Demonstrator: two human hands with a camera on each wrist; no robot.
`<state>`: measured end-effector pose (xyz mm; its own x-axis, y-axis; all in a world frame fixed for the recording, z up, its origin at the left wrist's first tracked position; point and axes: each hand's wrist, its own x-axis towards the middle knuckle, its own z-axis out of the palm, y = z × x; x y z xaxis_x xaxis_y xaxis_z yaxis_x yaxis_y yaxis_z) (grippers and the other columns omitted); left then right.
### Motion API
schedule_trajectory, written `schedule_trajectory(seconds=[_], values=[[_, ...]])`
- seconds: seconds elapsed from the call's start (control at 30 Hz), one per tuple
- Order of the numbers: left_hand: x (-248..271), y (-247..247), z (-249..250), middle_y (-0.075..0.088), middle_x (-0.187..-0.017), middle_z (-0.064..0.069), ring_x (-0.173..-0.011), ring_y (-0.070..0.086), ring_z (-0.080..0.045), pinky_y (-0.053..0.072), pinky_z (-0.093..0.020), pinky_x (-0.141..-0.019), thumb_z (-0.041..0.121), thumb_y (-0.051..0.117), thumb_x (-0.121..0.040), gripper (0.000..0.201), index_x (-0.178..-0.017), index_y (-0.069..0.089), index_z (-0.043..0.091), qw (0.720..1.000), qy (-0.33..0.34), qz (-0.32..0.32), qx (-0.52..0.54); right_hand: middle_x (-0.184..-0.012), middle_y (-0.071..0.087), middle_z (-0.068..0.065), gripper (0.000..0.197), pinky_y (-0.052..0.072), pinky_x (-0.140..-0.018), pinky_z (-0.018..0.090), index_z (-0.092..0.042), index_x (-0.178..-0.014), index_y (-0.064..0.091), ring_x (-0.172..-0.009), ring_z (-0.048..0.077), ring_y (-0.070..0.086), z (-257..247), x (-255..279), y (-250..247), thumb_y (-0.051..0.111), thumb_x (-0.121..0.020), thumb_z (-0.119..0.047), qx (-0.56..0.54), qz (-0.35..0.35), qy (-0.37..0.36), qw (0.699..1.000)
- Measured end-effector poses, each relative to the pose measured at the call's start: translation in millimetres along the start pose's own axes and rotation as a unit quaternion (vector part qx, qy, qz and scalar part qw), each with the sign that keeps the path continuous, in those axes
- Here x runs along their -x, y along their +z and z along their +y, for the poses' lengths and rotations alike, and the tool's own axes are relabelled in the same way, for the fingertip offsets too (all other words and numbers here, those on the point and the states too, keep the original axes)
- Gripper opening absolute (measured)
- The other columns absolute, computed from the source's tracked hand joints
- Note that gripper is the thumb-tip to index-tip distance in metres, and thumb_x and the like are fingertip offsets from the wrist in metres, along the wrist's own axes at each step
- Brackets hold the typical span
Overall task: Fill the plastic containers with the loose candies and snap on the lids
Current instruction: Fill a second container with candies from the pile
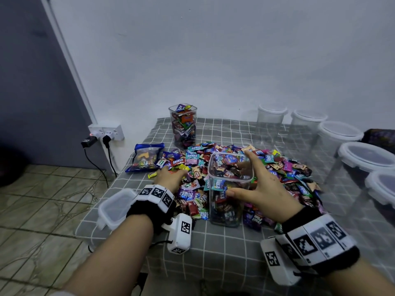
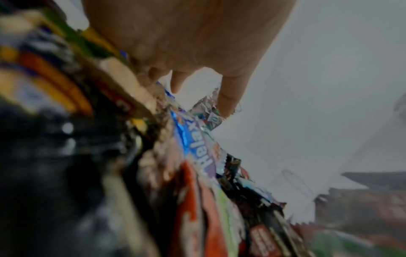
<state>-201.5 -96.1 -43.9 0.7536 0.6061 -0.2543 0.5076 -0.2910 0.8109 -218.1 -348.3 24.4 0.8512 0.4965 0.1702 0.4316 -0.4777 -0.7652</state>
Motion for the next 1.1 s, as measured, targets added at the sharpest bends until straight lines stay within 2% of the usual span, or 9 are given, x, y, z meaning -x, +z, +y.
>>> schedule_trajectory(seconds=[0.13,0.27,0.37,0.53,0.67,0.83,0.93,1.03,1.1], values=[[2,5,-1,0.026,-0.153,-0.011,-0.139,0.026,-0.031,0.026,-0.048,-0.112,0.048,0.063,-0.082,0.077,-0.145,0.032,0.015,0.999,0.046,0.012,-0.018,-0.12,0.037,-0.021,0.104,0.03,-0.094,0.018,-0.024,-0.15,0.013,-0.116,0.0,0.036,-1,0,0,0.076,-0.069,-0.041,0.012,-0.001,0.002,1.0],[9,-2,0,0.002,-0.158,-0.01,-0.144,0.003,-0.035,0.011,-0.055,-0.115,0.057,0.058,-0.082,0.08,-0.147,0.028,0.021,0.991,-0.015,0.06,-0.12,-0.12,0.036,-0.022,0.103,0.031,-0.093,0.019,-0.026,-0.15,0.012,-0.116,0.0,0.037,-1,1,-1,0.075,-0.07,-0.041,0.018,-0.002,0.001,1.0],[8,-4,-4,0.0,-0.158,-0.011,-0.143,0.001,-0.036,0.01,-0.054,-0.115,0.059,0.059,-0.079,0.082,-0.146,0.029,0.02,0.99,-0.046,0.048,-0.127,-0.119,0.037,-0.021,0.103,0.034,-0.092,0.022,-0.027,-0.15,0.012,-0.109,0.007,0.045,0,1,0,0.075,-0.07,-0.042,0.021,-0.001,0.003,1.0],[10,1,-4,0.035,-0.146,-0.012,-0.132,0.035,-0.032,0.031,-0.049,-0.109,0.067,0.06,-0.057,0.095,-0.134,0.045,0.015,0.998,0.02,-0.029,-0.043,-0.12,0.04,-0.022,0.104,0.036,-0.093,0.024,-0.026,-0.15,0.013,-0.113,0.01,0.049,1,1,1,0.076,-0.069,-0.042,0.01,-0.002,0.002,1.0],[23,-12,2,0.04,-0.144,-0.006,-0.127,0.043,-0.025,0.037,-0.035,-0.102,0.04,0.065,-0.084,0.065,-0.139,0.04,0.015,0.996,0.075,-0.04,-0.001,-0.123,0.048,-0.012,0.109,0.037,-0.098,0.026,-0.026,-0.149,0.015,-0.117,0.01,0.048,2,2,0,0.072,-0.06,-0.051,-0.011,-0.005,0.001,1.0],[40,-82,6,0.057,-0.127,-0.002,-0.106,0.054,-0.016,0.039,-0.029,-0.093,0.033,0.069,-0.082,0.051,-0.127,0.054,0.015,0.984,0.154,-0.025,-0.09,-0.13,0.05,-0.008,0.113,0.04,-0.103,0.036,-0.028,-0.149,0.016,-0.12,0.013,0.049,5,2,1,0.067,-0.053,-0.059,-0.022,-0.001,0.001,1.0],[52,-118,-2,0.057,-0.13,-0.003,-0.111,0.055,-0.021,0.041,-0.031,-0.095,0.039,0.072,-0.078,0.056,-0.127,0.054,0.021,0.953,0.131,-0.034,-0.272,-0.128,0.05,-0.009,0.114,0.04,-0.102,0.035,-0.029,-0.149,0.015,-0.119,0.012,0.049,4,1,3,0.066,-0.052,-0.062,-0.017,-0.001,0.0,1.0],[60,-130,-16,0.051,-0.137,-0.001,-0.118,0.051,-0.02,0.04,-0.028,-0.094,0.05,0.073,-0.073,0.069,-0.133,0.046,0.027,0.887,0.068,-0.07,-0.452,-0.135,0.049,-0.005,0.115,0.041,-0.103,0.038,-0.031,-0.148,0.014,-0.123,0.013,0.047,5,1,4,0.065,-0.051,-0.066,-0.019,0.004,-0.005,1.0],[61,-128,-26,0.047,-0.138,-0.001,-0.119,0.049,-0.019,0.039,-0.028,-0.093,0.05,0.075,-0.07,0.081,-0.138,0.036,0.03,0.856,0.043,-0.084,-0.509,-0.137,0.048,-0.005,0.115,0.04,-0.104,0.039,-0.032,-0.149,0.013,-0.125,0.013,0.047,6,1,5,0.065,-0.052,-0.065,-0.023,0.004,-0.003,1.0]])
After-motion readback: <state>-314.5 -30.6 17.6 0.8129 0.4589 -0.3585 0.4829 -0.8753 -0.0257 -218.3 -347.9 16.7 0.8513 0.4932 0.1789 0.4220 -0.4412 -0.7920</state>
